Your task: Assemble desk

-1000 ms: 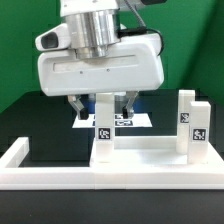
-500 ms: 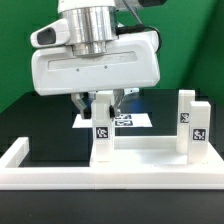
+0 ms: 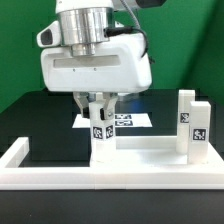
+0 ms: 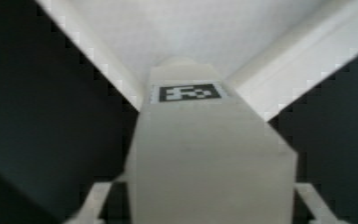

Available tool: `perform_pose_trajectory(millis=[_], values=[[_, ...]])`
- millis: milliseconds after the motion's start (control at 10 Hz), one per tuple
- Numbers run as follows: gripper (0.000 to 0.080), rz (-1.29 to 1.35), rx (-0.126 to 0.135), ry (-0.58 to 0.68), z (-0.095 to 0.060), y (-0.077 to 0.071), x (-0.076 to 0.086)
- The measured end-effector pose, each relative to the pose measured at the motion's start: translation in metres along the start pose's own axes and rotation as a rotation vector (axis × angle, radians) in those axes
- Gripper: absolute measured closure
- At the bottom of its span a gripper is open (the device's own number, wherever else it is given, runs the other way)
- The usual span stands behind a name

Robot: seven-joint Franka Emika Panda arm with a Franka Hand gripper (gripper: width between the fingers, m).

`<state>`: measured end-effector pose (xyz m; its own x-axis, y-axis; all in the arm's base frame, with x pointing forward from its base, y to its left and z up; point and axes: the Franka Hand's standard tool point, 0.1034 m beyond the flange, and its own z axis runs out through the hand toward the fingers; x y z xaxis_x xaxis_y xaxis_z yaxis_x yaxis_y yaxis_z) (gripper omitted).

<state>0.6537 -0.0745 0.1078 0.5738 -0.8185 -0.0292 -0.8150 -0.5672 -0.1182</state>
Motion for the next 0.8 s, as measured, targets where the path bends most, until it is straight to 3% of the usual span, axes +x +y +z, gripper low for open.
perform_pose_trajectory(millis=[300, 700, 800], values=[[0.0509, 0.52, 0.029, -0.095, 0.001, 0.007, 0.005], [0.0509, 0.527, 0.03, -0.091, 0.001, 0.006, 0.005], [0.0327, 0.36, 0.064, -0.042, 0.0, -0.004, 0.002]])
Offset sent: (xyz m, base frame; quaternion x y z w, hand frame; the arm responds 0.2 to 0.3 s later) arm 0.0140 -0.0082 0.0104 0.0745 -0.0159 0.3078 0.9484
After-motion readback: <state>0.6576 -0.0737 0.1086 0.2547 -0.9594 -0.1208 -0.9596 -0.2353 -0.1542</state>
